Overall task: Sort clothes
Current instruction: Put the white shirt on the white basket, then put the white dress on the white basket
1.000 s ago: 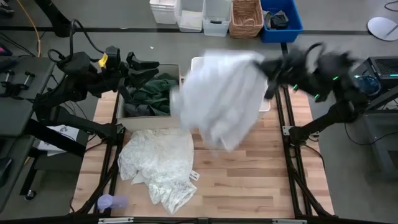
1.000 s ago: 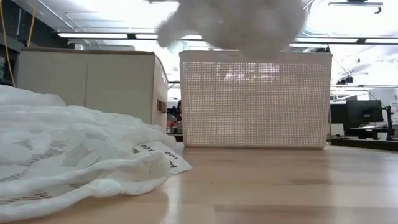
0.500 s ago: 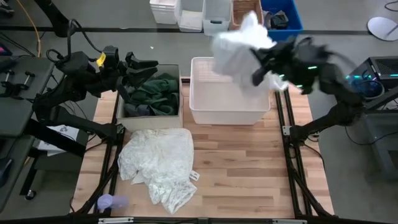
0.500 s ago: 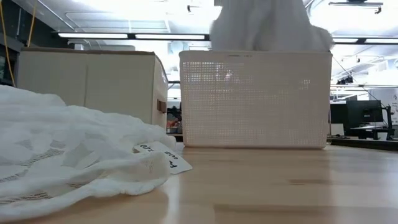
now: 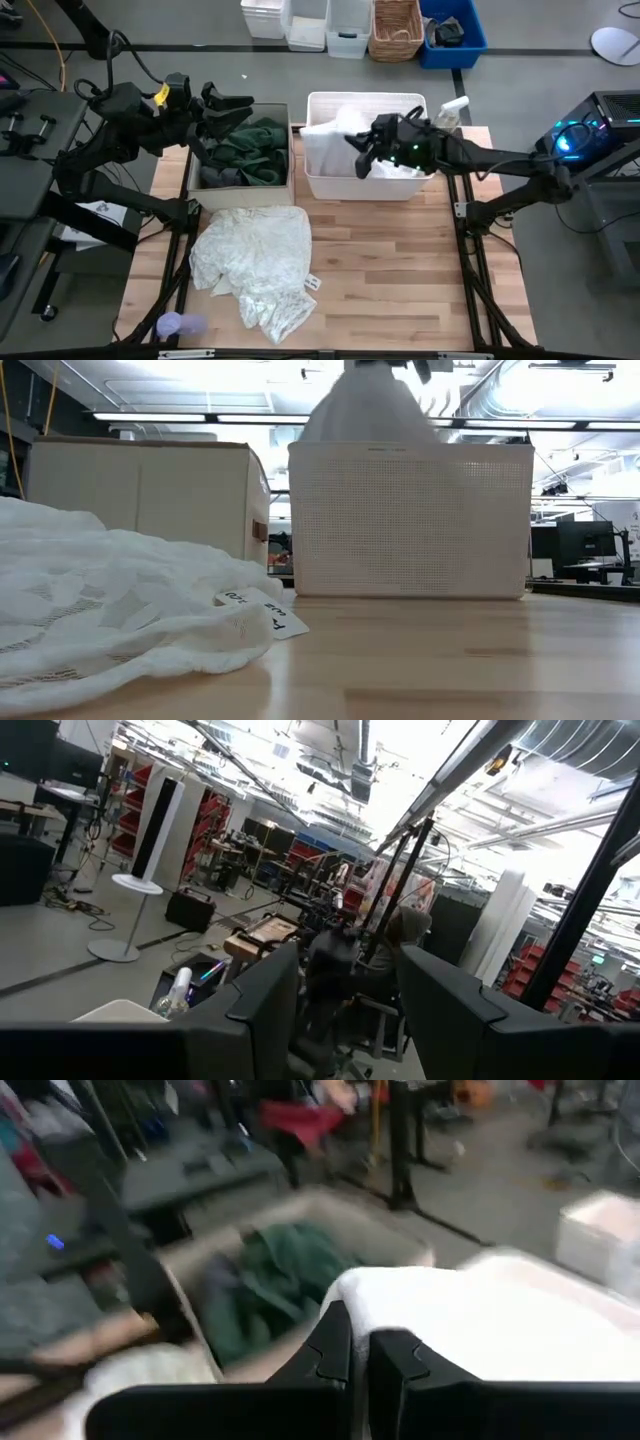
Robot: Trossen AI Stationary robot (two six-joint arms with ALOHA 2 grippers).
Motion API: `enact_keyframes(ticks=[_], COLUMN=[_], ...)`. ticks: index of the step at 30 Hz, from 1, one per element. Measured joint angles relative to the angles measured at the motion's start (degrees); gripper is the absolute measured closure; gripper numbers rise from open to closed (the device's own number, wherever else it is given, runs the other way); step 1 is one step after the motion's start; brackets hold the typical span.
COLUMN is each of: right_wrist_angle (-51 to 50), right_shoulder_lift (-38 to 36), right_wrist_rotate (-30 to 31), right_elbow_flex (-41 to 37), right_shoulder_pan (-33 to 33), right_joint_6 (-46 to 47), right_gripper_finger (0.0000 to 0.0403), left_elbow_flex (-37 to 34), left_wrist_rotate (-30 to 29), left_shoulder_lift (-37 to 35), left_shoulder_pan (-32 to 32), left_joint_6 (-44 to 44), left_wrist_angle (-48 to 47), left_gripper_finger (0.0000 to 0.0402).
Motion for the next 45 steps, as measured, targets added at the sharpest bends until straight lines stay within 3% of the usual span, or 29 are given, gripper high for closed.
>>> enact_keyframes(ticks=[8,11,13,15,18,27,31,40,45], right_wrist_angle=[-16.82,-21.99,-23.42,-24.97,-26.79,-21.56,-17.44,-15.95,-10.9], right_shoulder_lift=[-2.54,-2.8,-2.8,-2.78,-2.85,-6.62,-8.83,-12.94,-15.41], right_wrist_rotate=[11.84,10.91,6.8,2.07,0.52,5.52,3.31,-5.22,-7.77], right_elbow_flex=[-0.91,-0.91,-0.91,-0.91,-0.91,-0.91,-0.91,-0.91,-0.91], right_shoulder_pan=[-2.21,-2.96,-3.29,-3.58,-3.61,-3.64,-3.64,-3.61,-3.61], right_joint_6=[2.28,5.61,4.69,2.29,1.73,0.19,-0.69,0.34,0.71], right_gripper_finger=[0.0403,0.0398,0.0384,0.0359,0.0305,0.0147,0.0122,0.0119,0.0119], left_elbow_flex=[0.0,0.0,0.0,0.0,0.0,-0.02,0.06,0.13,-0.15], left_wrist_rotate=[0.02,0.02,0.02,0.1,0.52,0.7,1.05,3.76,-0.09], left_shoulder_lift=[-0.6,-0.63,-0.63,-0.57,0.04,0.74,2.62,14.95,22.86], left_shoulder_pan=[0.02,0.02,0.02,0.02,0.02,-0.04,-3.28,-17.68,-24.47], left_joint_6=[-0.43,-0.45,-0.47,-1.1,-1.48,-0.48,6.67,5.63,2.39], left_wrist_angle=[-0.09,-0.19,-0.66,-1.37,-2.49,-4.75,-17.31,-43.87,-61.52], left_gripper_finger=[0.0241,0.0241,0.0241,0.0241,0.0241,0.0241,0.0241,0.0229,0.0199])
